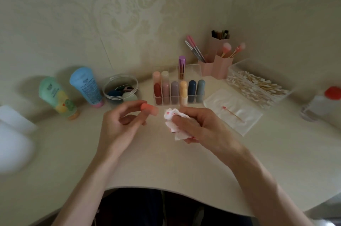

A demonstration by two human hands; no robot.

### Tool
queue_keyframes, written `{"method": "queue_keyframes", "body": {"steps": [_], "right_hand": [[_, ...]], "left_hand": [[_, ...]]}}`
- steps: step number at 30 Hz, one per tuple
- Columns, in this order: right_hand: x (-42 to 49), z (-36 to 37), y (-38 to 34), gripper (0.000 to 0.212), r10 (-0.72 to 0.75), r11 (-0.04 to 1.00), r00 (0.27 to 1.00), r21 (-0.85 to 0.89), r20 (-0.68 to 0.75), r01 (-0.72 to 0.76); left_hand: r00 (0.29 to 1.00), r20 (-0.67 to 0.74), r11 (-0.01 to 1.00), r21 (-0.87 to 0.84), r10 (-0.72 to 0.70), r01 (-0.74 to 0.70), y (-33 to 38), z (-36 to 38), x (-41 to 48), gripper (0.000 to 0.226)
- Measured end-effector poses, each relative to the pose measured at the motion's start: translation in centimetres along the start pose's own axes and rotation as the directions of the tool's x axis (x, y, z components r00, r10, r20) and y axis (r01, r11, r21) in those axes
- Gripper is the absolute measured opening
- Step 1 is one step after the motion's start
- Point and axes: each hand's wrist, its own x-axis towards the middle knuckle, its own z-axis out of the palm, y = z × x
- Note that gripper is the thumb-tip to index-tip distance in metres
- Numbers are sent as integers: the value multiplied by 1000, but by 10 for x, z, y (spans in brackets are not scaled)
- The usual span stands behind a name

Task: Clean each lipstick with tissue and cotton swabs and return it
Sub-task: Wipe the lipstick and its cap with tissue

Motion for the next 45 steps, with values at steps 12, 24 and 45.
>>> {"method": "queue_keyframes", "body": {"steps": [12,24,45], "right_hand": [[5,0,9,15,-41,997,979,56,-197,53],[2,2,4,29,-5,985,992,171,-129,27],[9,37,28,19,-658,728,697,-477,-285,492]], "left_hand": [[968,166,897,-374,-187,237,-2,-6,-10,38],[965,189,886,-392,-184,246,4,-6,-14,32],[963,186,881,-398,-196,256,7,-3,-14,23]]}}
